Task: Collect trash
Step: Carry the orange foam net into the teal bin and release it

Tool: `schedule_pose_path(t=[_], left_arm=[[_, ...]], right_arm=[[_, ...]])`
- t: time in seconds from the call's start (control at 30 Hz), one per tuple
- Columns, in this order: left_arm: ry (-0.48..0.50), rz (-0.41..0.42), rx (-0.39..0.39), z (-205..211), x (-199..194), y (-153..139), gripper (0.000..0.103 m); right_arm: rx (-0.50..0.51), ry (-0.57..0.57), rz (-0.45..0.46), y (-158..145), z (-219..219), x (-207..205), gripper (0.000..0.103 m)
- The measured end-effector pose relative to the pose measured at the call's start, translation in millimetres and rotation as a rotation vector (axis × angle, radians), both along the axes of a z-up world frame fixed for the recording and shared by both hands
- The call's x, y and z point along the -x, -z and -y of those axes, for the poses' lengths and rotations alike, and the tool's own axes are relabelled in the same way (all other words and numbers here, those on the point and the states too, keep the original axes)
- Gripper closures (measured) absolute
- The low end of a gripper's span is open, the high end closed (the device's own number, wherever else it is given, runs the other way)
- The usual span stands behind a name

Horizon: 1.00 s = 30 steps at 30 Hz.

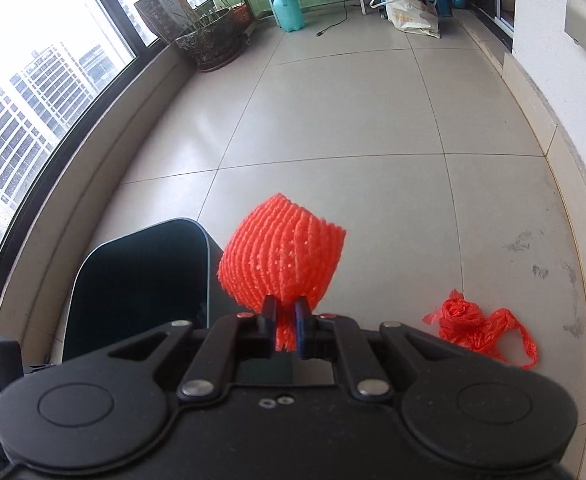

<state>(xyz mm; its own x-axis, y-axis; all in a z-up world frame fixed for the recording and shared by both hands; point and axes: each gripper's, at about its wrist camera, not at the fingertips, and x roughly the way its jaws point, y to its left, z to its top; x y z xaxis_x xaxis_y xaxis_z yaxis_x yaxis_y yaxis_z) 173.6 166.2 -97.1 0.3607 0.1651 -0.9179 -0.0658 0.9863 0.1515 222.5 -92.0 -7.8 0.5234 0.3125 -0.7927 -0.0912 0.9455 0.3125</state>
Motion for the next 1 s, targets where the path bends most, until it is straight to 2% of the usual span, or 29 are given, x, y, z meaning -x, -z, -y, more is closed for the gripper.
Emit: schedule_pose_path(t=[0.23,0.4,0.53,0.7,1.0], left_arm=[[0.004,0.012,0.008,-1,3,-3,0.087],[0.005,0.015,0.024,-5,3,-4,0.087],[0.010,0.017,0.023,-5,4,-5,0.087],[0.020,0.020,0.023,-5,5,-5,0.087],[0.023,0.020,0.028,-5,5,-6,0.087]], right_arm=[[0.002,-0.107,0.031,-19,-47,5,0.095],[0.009,-0.169,0.029,-18,-83,-2,0.095],[0.048,-0.212,0.007,-2,-118,-14,0.095],[0.097,-0.279,-0.057,32,-153,-26,0.095],[0.174,-0.295,-0.178,92,-183,-44,0.095]])
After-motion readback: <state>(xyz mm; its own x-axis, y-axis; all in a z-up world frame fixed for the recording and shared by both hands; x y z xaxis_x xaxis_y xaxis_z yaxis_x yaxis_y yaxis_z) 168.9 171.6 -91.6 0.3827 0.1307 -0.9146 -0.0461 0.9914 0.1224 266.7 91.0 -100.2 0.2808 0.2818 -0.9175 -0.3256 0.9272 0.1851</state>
